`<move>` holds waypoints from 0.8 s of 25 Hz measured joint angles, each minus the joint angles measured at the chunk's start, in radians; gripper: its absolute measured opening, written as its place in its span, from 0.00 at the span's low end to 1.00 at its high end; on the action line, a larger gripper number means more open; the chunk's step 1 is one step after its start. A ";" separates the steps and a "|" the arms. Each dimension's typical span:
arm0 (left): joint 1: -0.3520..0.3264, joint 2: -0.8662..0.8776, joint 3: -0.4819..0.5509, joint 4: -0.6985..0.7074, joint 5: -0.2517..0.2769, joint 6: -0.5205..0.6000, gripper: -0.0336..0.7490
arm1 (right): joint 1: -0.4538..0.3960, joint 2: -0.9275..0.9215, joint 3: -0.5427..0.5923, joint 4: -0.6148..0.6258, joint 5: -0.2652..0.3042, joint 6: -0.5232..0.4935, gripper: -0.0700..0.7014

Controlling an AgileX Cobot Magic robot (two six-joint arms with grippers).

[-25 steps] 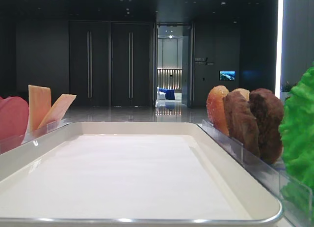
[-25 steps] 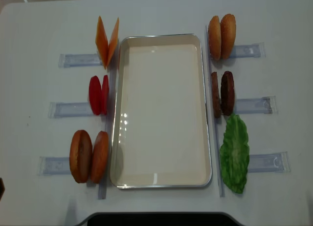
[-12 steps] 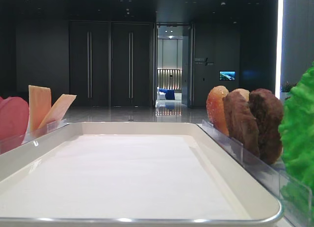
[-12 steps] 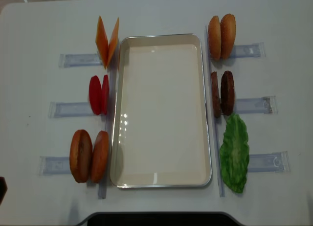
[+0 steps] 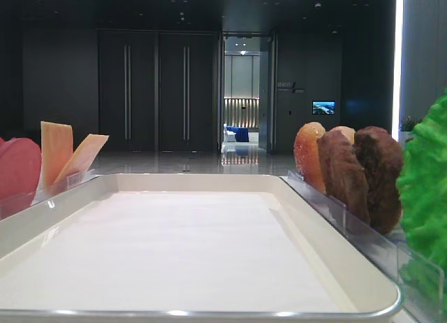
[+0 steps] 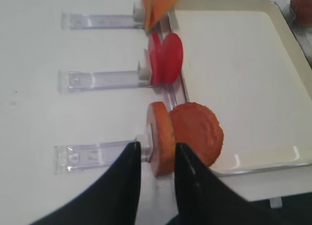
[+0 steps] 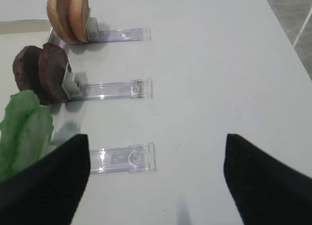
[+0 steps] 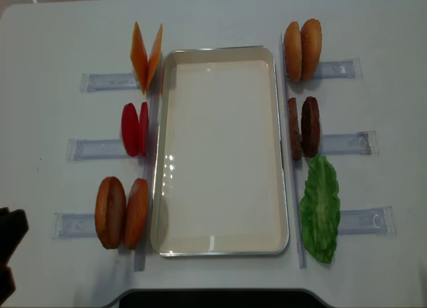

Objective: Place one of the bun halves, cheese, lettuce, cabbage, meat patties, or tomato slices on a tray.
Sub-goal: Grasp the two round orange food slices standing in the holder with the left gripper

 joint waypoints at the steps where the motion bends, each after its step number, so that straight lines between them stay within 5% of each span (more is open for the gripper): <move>1: 0.000 0.043 -0.005 -0.015 0.009 0.012 0.30 | 0.000 0.000 0.000 0.000 0.000 0.000 0.79; 9: 0.000 0.344 -0.096 -0.065 0.109 0.024 0.38 | 0.000 0.000 0.000 0.000 0.000 0.003 0.79; 20: 0.000 0.528 -0.211 -0.087 0.135 -0.054 0.47 | 0.000 0.000 0.000 0.000 0.000 0.005 0.79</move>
